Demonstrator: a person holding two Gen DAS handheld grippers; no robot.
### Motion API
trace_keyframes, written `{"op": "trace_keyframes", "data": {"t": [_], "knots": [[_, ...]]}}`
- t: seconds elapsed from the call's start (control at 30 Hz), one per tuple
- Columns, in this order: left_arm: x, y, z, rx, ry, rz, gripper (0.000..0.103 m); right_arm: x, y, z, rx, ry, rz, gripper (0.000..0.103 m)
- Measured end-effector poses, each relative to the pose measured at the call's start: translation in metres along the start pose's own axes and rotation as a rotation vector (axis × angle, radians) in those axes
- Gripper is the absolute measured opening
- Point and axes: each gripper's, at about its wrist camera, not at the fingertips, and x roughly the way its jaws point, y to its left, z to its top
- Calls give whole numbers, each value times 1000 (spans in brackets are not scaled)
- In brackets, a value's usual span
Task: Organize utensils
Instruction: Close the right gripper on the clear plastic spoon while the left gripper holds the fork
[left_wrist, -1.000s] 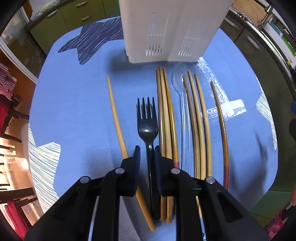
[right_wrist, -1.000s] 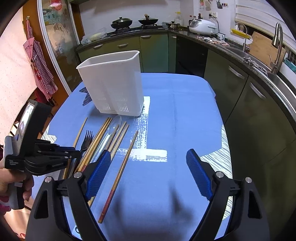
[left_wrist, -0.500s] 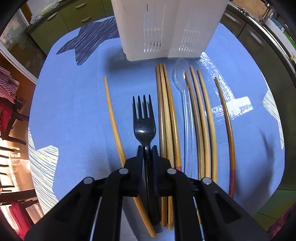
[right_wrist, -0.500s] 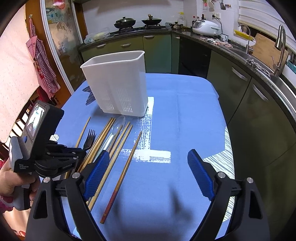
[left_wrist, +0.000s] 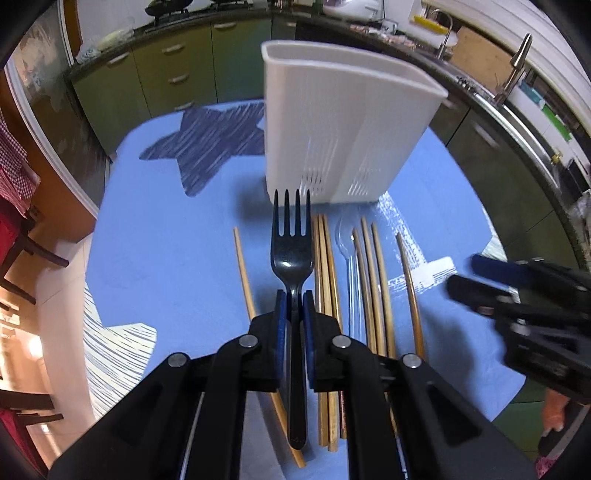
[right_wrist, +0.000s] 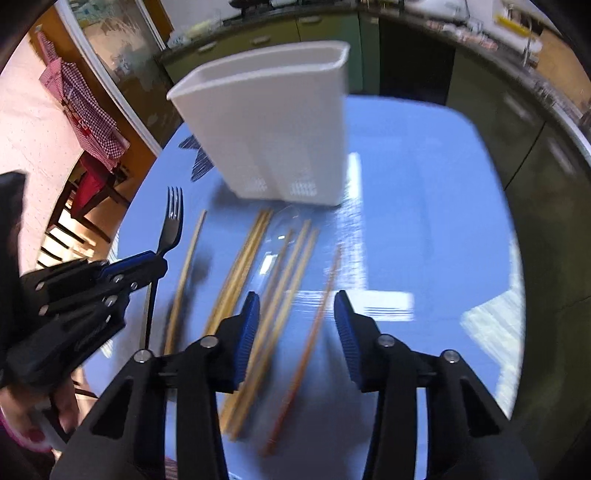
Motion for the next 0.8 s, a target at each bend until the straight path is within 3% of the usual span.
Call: {"op": "trace_keyframes", "data": {"t": [0.03, 0.1, 0.2, 0.4, 0.8], "knots": [[-5, 4, -1, 3, -10, -3, 9, 5, 3, 3, 9, 12, 9, 20], [-12, 9, -1, 9, -23, -6, 9, 17, 11, 7, 42, 35, 30, 15], [-17, 16, -1, 16, -35, -13, 9, 37, 22, 11, 68, 87, 52, 13], [-21, 23, -5, 22, -42, -26, 9, 69, 33, 21, 117, 156, 13, 12], [-19, 29, -5, 35, -46, -48, 9, 100, 32, 31, 181, 202, -58, 13]]}}
